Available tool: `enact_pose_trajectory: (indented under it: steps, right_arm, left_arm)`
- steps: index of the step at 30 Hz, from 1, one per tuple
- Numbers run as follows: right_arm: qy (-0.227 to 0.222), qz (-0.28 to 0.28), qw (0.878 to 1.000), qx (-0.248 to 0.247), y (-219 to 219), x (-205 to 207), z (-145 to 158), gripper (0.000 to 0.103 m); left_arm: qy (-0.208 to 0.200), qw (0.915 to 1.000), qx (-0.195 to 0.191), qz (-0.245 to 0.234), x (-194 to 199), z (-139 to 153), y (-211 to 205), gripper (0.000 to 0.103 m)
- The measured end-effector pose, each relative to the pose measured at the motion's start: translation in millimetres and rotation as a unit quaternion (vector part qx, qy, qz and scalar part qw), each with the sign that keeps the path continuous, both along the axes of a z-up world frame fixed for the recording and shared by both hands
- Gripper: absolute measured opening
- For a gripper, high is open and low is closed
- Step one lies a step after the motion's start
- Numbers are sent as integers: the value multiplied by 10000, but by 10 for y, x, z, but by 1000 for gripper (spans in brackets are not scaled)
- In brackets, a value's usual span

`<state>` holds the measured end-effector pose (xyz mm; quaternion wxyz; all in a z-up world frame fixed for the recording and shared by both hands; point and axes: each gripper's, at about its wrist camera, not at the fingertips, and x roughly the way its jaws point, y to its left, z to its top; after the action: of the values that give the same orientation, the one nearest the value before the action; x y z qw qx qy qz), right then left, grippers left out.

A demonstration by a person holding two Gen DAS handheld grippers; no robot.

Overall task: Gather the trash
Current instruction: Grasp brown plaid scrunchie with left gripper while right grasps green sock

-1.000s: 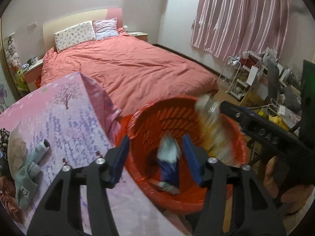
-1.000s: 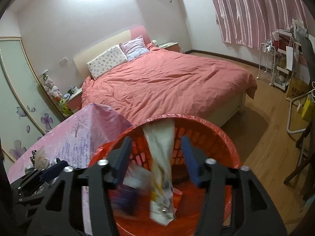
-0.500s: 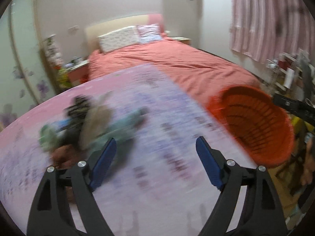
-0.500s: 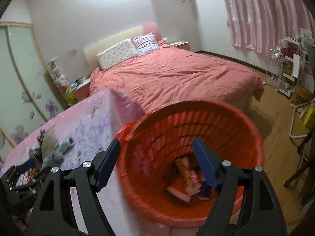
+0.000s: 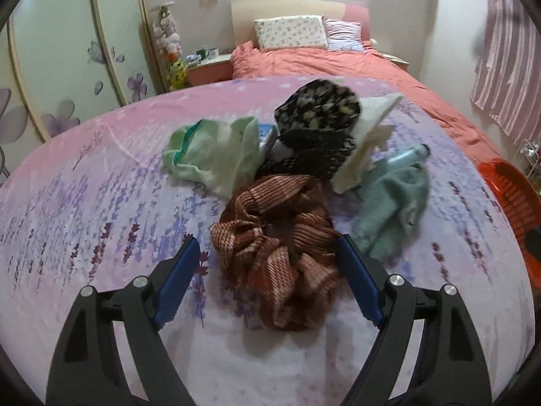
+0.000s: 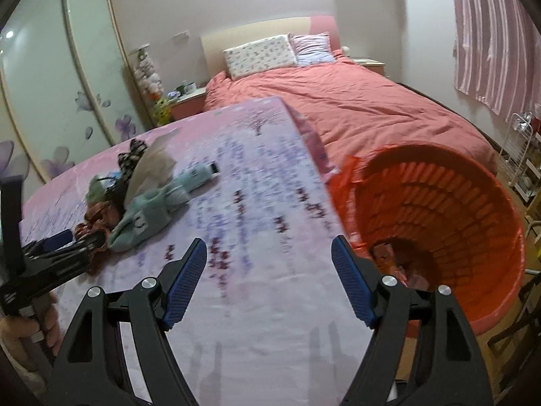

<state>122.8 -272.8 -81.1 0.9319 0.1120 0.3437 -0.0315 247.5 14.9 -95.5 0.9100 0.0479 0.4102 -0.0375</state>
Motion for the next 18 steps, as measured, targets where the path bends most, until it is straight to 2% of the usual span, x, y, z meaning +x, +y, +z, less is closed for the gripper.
enact_pose_trajectory:
  steps: [1,2,4,5,6,8,12,15,18]
  right_arm:
    - [14,20,10000,1,40,12,-2,76]
    - [28,40,10000,3,81,20,-9,76]
    - [61,103,9999,2,172,47,-26,76]
    - [82,142,9999,13,220,72,-36,76]
    - [106,184,9998,34,263,101,-51,76]
    - [150,260,9995,83,373,154,-86,76]
    - [262,475,9982,250,639,335,-147,76]
    - [316,605,9970,355,863,526,-140,76]
    - [368,631,9967,356,1077,717,-131,76]
  left_arm:
    - [58,10000,-58,31,54,-31,13,72]
    - [170,9997,-200,17,92,-54,44,56]
    - [249,9988,-409,19,102,-39,127,45]
    - [211,9992,-326,33,88,-20,161,39]
    - [168,9996,-223,28,66,-3,191,36]
    - [100,9999,-17,73,4,15,318,35]
    - [64,9994,82,335,-21,17,674,37]
    - [60,9988,12,480,10,6,909,42]
    - [78,9988,-135,471,23,0,967,43]
